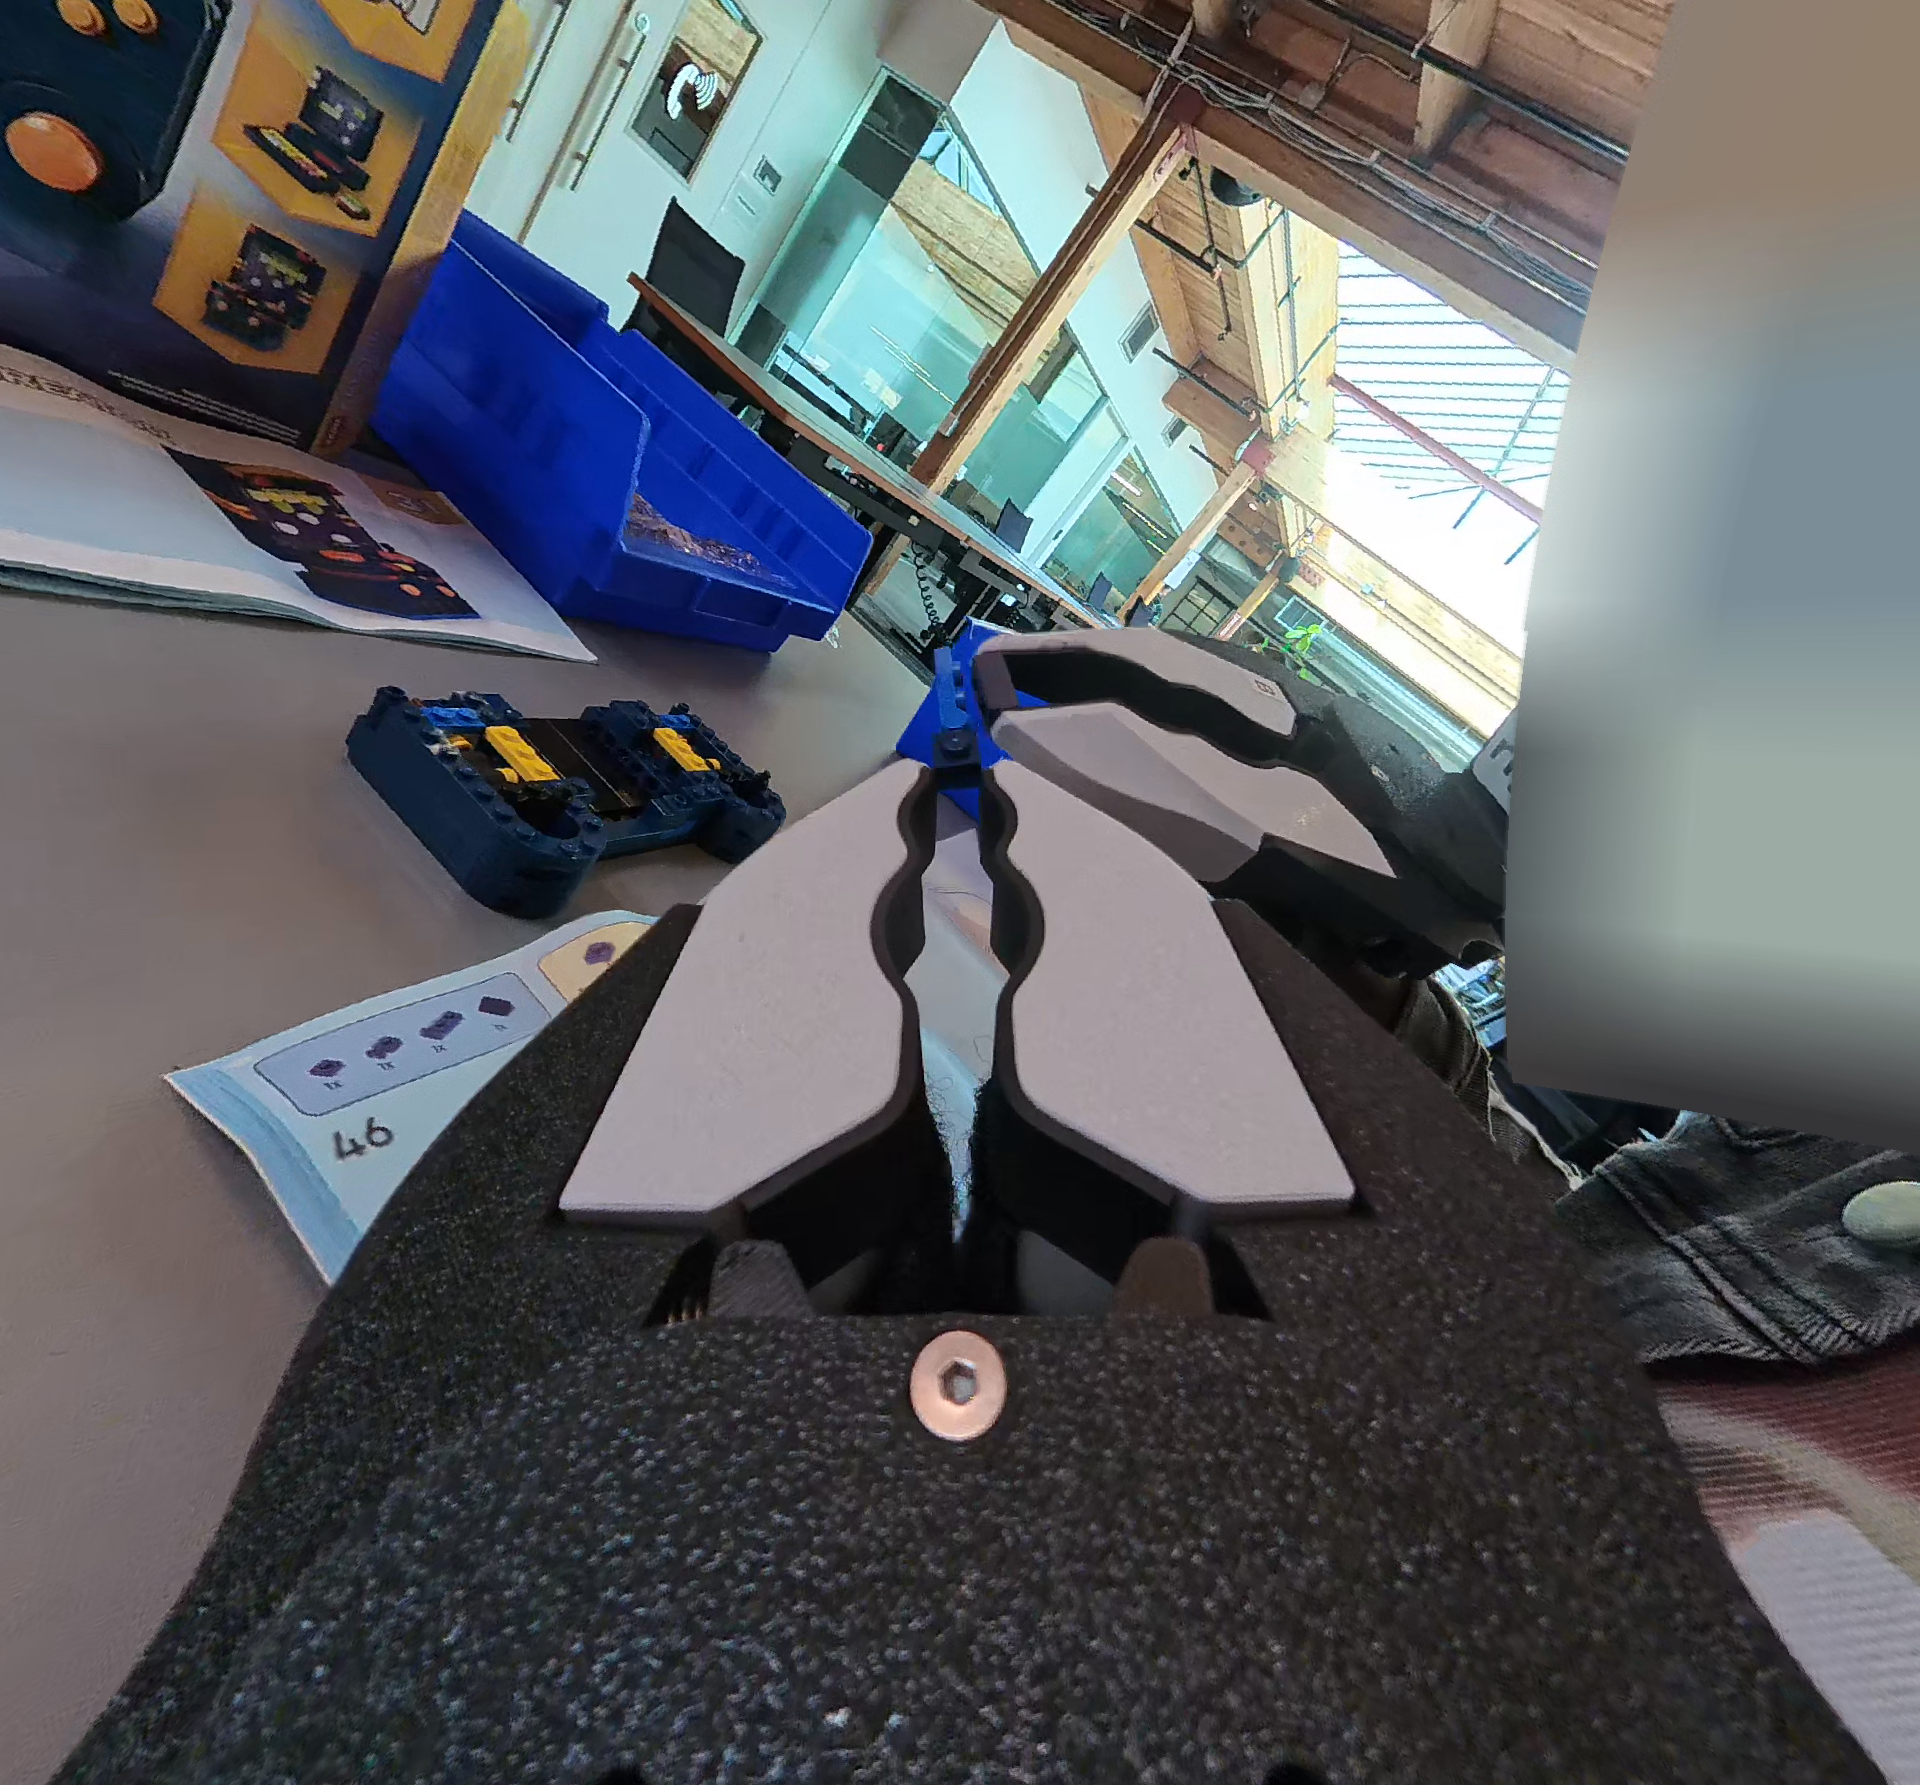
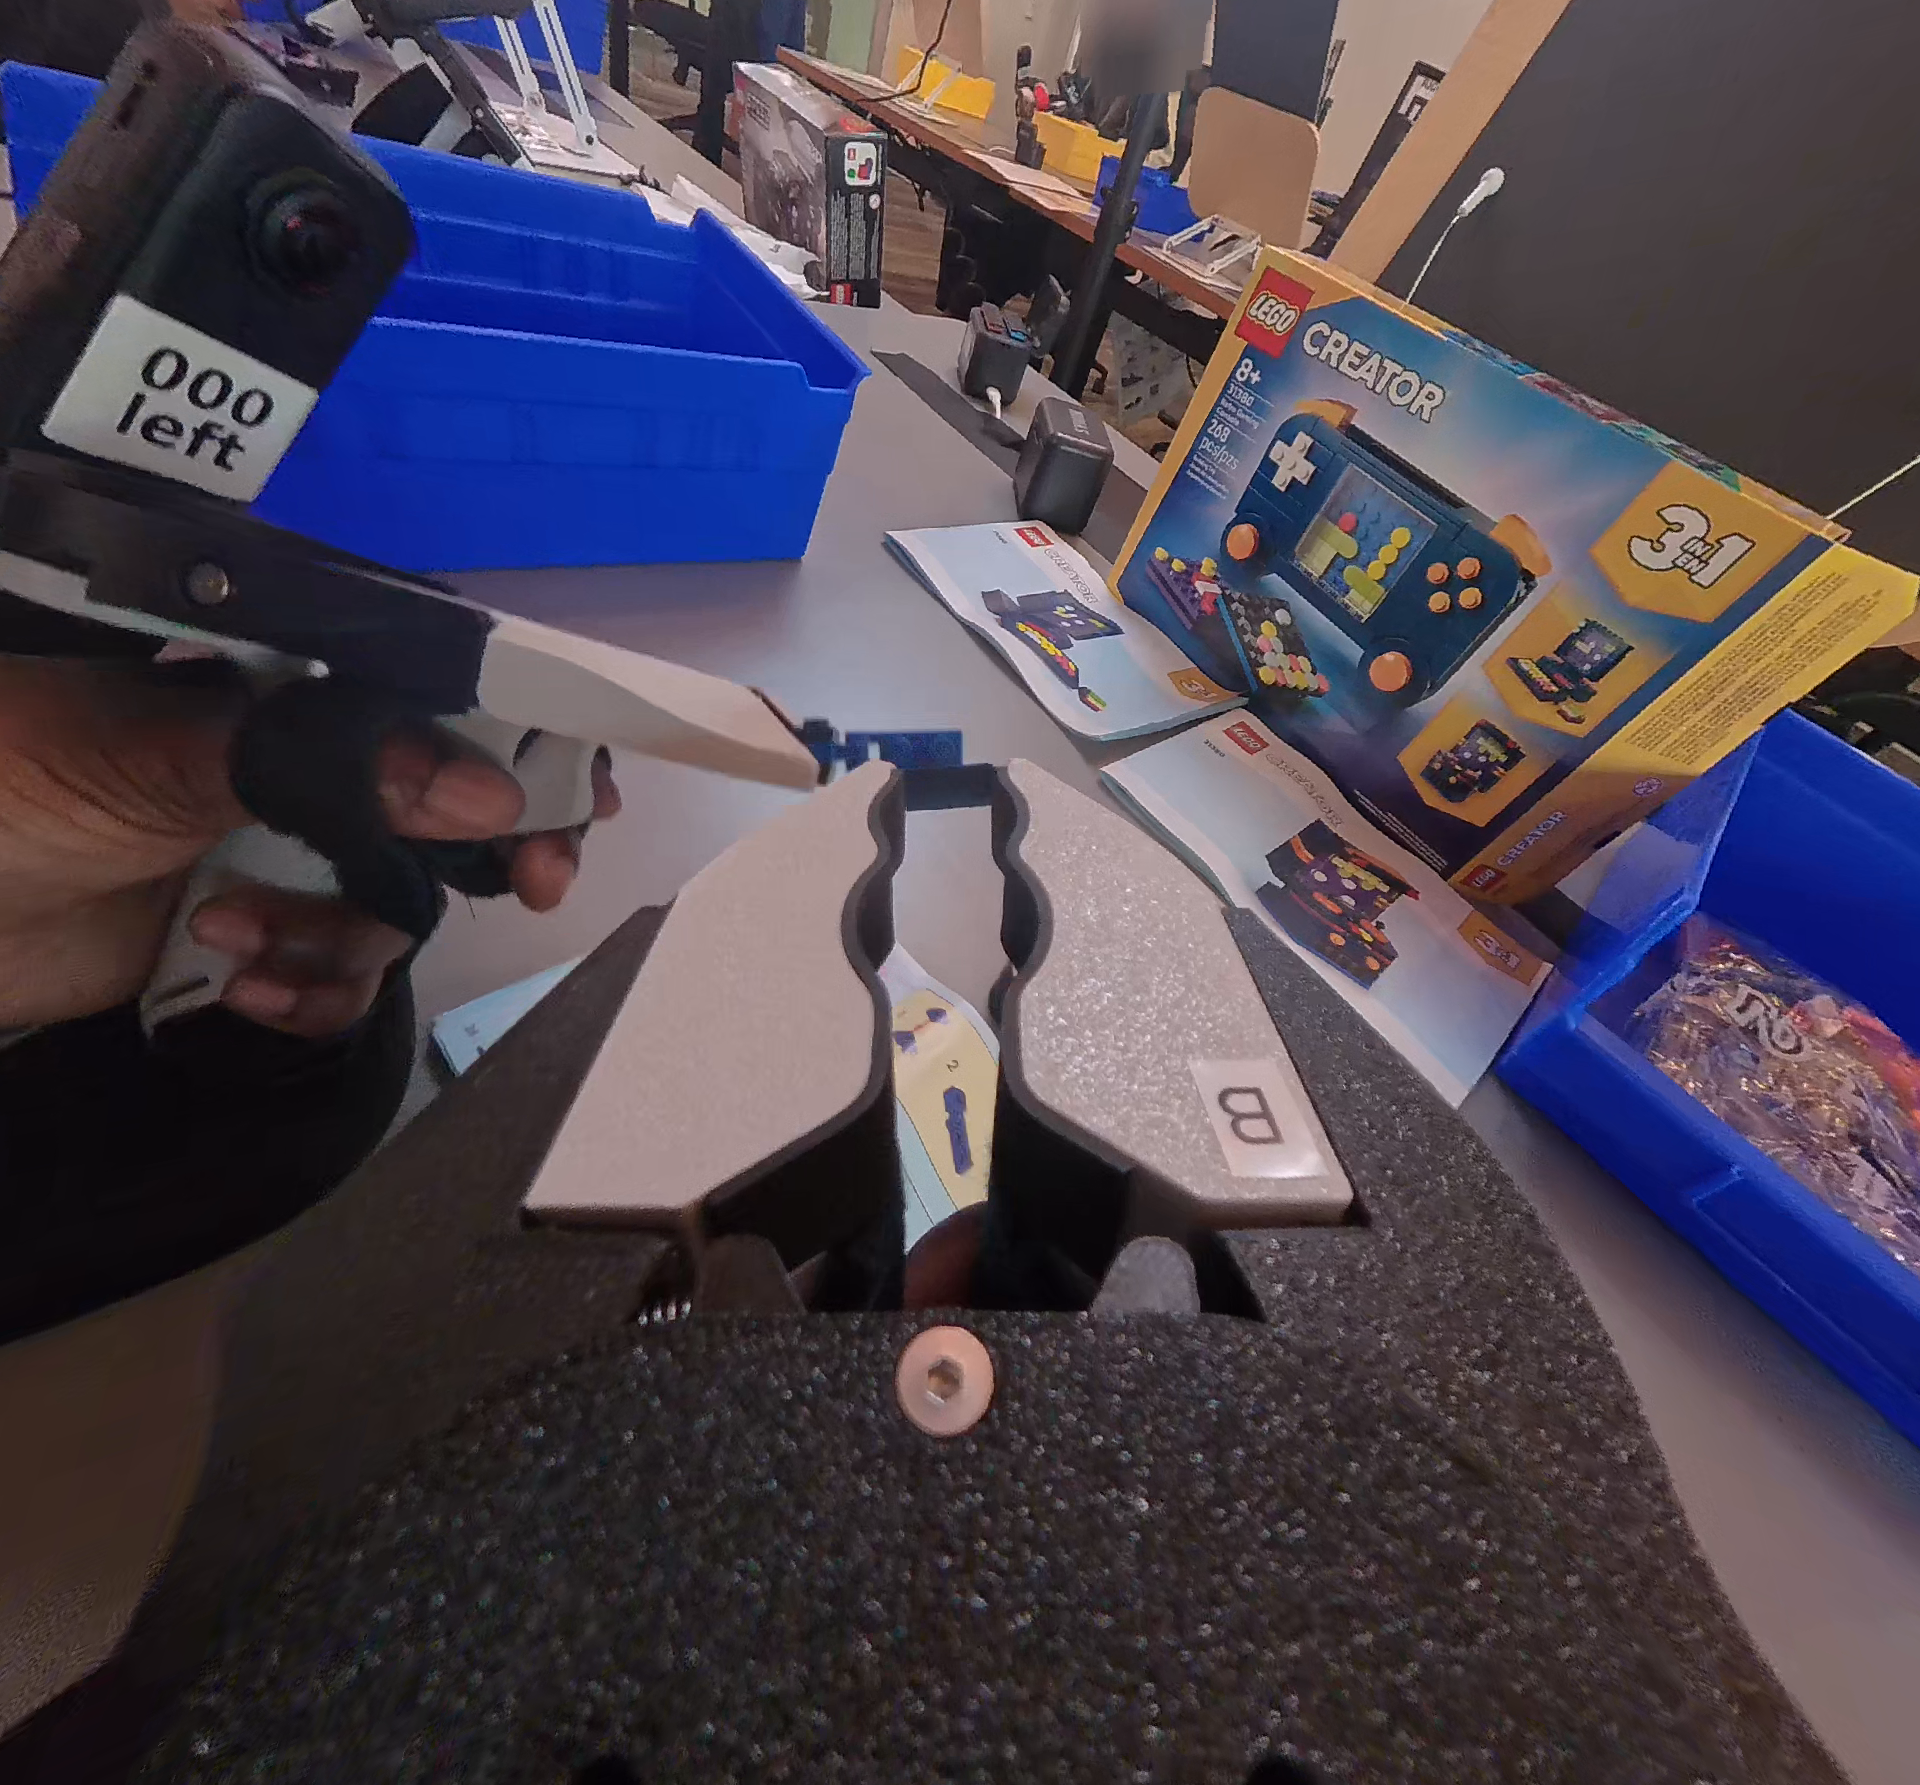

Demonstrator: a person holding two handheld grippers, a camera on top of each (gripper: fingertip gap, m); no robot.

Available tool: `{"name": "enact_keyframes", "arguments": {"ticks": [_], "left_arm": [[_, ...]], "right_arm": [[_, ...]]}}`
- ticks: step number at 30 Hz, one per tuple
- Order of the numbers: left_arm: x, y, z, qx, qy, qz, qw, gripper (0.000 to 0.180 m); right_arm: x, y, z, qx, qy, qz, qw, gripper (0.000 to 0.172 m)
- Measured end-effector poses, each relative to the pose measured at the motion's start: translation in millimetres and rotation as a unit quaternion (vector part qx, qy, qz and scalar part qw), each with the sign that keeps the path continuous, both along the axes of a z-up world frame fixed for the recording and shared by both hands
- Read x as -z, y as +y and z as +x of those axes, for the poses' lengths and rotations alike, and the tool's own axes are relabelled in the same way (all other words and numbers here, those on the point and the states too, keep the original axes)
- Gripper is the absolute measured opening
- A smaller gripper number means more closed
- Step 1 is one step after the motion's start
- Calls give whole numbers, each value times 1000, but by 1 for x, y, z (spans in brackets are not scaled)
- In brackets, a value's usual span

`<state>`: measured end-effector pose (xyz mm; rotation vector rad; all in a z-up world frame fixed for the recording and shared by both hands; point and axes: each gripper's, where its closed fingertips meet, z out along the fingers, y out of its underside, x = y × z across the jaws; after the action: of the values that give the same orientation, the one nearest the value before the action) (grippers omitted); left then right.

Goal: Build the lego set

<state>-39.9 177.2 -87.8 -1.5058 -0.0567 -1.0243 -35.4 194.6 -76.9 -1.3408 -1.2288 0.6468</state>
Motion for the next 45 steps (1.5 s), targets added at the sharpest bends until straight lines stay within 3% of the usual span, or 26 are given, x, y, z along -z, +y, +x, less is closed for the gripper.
{"name": "enact_keyframes", "arguments": {"ticks": [2, 5, 8, 11, 16, 21, 28, 45], "left_arm": [[-1, 2, -6, 2, 14, 5, 1000, 7], [5, -1, 1, 101, 64, -10, 993, 7], [27, -6, 6, 181, 152, -29, 971, 7], [27, -11, 11, 239, 139, -22, 961, 7], [46, -13, 14, 283, 190, -44, 939, 7], [44, -18, 18, 323, 156, -34, 933, 6], [47, -16, 18, 321, 154, -30, 934, 7], [47, -16, 19, 324, 149, -26, 934, 6]], "right_arm": [[3, 2, 7, -6, -17, 13, 1000, 15], [15, -2, 24, -60, -73, 56, 994, 16], [44, -16, 50, -154, -176, 91, 968, 16], [71, -18, 72, -204, -255, 109, 939, 16], [100, -11, 85, -259, -326, 96, 904, 16], [119, -5, 85, -315, -367, 75, 872, 16], [130, -4, 81, -373, -391, 75, 838, 16], [127, -6, 72, -373, -352, 44, 857, 26]]}}
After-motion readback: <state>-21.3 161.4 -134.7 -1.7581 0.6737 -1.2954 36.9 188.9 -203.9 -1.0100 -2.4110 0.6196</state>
